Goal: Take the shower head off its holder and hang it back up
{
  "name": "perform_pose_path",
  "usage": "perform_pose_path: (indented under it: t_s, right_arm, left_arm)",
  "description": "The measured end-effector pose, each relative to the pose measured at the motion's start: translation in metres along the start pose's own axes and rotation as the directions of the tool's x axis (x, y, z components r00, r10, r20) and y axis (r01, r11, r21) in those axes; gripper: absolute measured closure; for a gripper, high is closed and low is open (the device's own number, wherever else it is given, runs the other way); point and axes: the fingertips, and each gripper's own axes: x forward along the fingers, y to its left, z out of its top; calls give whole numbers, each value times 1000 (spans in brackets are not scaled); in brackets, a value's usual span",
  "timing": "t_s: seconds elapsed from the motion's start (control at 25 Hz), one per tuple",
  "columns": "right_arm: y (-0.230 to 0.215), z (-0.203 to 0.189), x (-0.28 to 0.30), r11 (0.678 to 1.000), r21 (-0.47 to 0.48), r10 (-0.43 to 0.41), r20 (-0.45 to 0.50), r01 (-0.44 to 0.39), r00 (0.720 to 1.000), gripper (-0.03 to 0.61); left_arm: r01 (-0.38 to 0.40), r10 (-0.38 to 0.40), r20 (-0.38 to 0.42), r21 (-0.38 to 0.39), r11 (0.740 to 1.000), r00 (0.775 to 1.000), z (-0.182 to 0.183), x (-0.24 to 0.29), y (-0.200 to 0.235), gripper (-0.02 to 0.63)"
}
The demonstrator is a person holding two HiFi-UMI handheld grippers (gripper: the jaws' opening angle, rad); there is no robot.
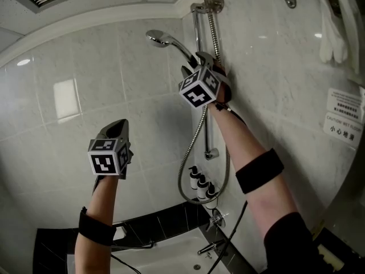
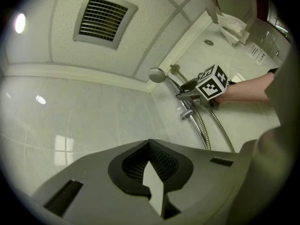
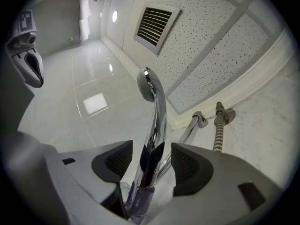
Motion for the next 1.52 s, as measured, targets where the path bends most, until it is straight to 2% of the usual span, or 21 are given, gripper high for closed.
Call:
perform_pose_path:
  t_s: [0.16,0.24,0.44,0.68,0.88,0.96,1.08,1.24,1.36,1.52]
  right_arm:
    - [1,3,9,998,-64,-6,-28,4,1000,352]
    - [-1,4,12,998,-59,-12,-46,10,999,405]
    - [-3,5,12,1000,1,-14,-45,14,999,416]
    - [-6,11,13,998,59,-31,-17,32,999,420]
    - [15,92,7,999,-30,-6,131,10,991,434]
    - [26,113,6,1000,-22,19,158,-15,987,434]
    - [43,127,7,996,57,62,174,-73,983,434]
    - [62,132,5,973,177,113,193,-148,975,434]
    - [76,132,-4,939,273,156,210,-211,965,434]
    - [93,128,-23,874,398,194,242,-280,951,435]
  left_arm:
    - [-8,8,1,-2,1000,1000,7,15,-2,607]
    - [-11,11,4,-8,1000,1000,12,21,-2,607]
    - [-6,6,9,4,1000,1000,22,26,-5,607]
    - [-29,29,9,5,1000,1000,19,18,11,607]
    - [-76,76,-1,-11,997,997,13,5,37,607]
    - [-86,86,-4,-8,996,996,12,-1,43,607]
    - [-105,105,-8,-1,994,994,10,-14,56,607]
    - [-140,140,-17,3,990,990,6,-31,74,607]
    - [-147,147,-29,1,989,989,-2,-38,79,607]
    - [-153,153,-42,-2,988,987,-12,-46,81,607]
